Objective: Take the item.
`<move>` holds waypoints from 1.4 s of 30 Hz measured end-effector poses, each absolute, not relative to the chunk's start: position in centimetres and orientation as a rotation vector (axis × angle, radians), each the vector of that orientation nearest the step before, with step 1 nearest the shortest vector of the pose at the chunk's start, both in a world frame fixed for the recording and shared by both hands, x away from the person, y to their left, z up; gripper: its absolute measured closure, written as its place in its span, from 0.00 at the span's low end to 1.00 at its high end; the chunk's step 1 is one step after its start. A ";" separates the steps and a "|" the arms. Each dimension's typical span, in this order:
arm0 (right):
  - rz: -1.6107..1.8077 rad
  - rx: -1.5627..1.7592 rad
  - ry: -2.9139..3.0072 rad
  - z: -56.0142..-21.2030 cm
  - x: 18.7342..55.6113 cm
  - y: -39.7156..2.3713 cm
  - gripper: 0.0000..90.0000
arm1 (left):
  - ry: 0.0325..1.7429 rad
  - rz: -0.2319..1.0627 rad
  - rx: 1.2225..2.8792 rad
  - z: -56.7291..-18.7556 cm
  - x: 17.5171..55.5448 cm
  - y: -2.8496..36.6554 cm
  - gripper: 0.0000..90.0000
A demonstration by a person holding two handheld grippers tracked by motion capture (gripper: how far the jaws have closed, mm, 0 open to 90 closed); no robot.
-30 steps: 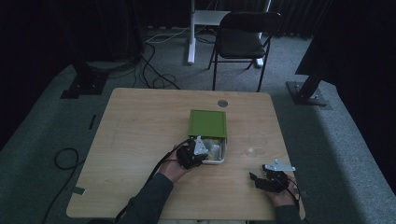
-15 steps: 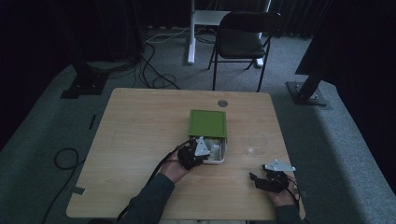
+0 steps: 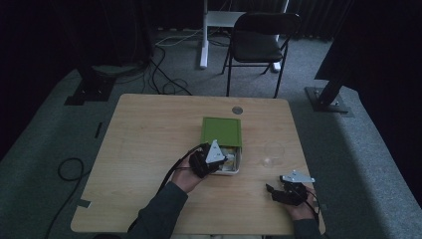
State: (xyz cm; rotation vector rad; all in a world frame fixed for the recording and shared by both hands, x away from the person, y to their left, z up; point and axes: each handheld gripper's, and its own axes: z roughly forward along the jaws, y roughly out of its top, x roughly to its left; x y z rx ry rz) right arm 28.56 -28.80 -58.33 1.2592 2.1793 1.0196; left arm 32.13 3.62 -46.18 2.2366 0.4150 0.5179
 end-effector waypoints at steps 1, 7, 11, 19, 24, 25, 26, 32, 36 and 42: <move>1.019 1.259 2.180 -58.3 28.6 -28.8 0.34 | 0.410 0.518 2.232 -46.0 32.0 3.6 1.00; 1.019 1.260 2.180 -58.3 28.6 -28.8 0.34 | 0.397 0.498 2.224 -45.2 31.8 3.2 1.00; 1.019 1.260 2.180 -58.3 28.6 -28.8 0.34 | 0.377 0.488 2.230 -44.8 31.7 2.8 1.00; 1.019 1.259 2.180 -58.3 28.6 -28.8 0.34 | 0.345 0.483 2.225 -43.6 31.8 1.9 1.00; 1.019 1.260 2.180 -58.3 28.6 -28.8 0.34 | 0.333 0.471 2.225 -43.2 31.8 1.1 1.00; 1.020 1.260 2.180 -58.3 28.6 -28.8 0.34 | 0.329 0.470 2.225 -43.1 31.8 1.0 1.00; 1.019 1.260 2.180 -58.3 28.6 -28.8 0.34 | 0.332 0.464 2.218 -43.1 31.8 0.8 1.00; 1.019 1.261 2.180 -58.3 28.6 -28.8 0.34 | 0.327 0.452 2.221 -43.0 32.1 -0.1 1.00; 1.021 1.262 2.180 -58.3 28.6 -28.8 0.34 | 0.328 0.449 2.220 -42.9 32.3 -0.6 1.00; 1.022 1.262 2.179 -58.3 28.6 -28.8 0.34 | 0.330 0.439 2.219 -42.9 32.8 -1.4 1.00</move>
